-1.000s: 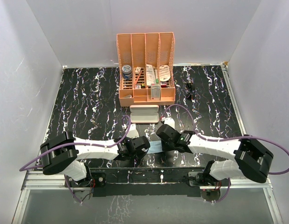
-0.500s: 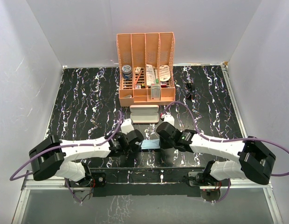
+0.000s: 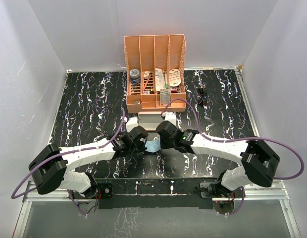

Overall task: Organize the sunglasses
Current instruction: Pick up the glasses cleaning cloth from the center of the board.

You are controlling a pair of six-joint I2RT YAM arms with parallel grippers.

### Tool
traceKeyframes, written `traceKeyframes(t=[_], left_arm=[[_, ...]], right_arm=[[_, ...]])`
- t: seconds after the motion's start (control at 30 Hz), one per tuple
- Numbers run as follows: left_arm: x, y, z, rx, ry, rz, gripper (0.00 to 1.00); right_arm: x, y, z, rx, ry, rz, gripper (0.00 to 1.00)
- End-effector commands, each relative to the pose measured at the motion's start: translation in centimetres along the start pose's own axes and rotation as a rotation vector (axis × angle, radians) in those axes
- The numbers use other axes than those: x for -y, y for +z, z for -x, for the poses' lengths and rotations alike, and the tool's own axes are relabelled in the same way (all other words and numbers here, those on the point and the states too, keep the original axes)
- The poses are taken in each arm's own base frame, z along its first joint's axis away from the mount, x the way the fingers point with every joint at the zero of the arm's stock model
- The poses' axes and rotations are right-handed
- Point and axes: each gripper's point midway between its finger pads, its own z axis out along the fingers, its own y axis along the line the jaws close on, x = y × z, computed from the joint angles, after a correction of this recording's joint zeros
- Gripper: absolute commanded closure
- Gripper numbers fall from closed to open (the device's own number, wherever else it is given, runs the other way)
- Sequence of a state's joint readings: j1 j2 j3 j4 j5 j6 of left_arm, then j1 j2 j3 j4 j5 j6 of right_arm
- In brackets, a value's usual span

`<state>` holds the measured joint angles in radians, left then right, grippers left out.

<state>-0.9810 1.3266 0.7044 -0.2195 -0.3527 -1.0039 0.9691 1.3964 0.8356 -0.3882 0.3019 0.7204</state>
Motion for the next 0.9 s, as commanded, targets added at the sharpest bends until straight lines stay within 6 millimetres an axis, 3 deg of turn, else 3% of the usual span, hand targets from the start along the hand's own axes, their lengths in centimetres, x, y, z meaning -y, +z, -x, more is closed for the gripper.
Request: traceKeyframes(t=[0.0, 0.37, 0.53, 0.87], left_arm=[[1.1, -1.0, 2.7, 0.026, 0.033, -0.029, 1.00], [0.7, 0.7, 5.7, 0.055, 0.037, -0.029, 1.00], [0.3, 2.5, 6.6, 0.047, 0.051, 0.002, 1.00], [1.3, 2.8, 9.9, 0.089, 0.075, -0.006, 1.00]], right_arm=[[-1.8, 0.2, 4.1, 0.102, 0.002, 0.019, 1.00], [-0.7, 2.3, 6.5, 0.138, 0.026, 0.000, 1.00], [0.0, 3.5, 7.6, 0.135, 0.031, -0.014, 1.00], [0.3, 4.0, 10.2, 0.158, 0.033, -0.013, 1.00]])
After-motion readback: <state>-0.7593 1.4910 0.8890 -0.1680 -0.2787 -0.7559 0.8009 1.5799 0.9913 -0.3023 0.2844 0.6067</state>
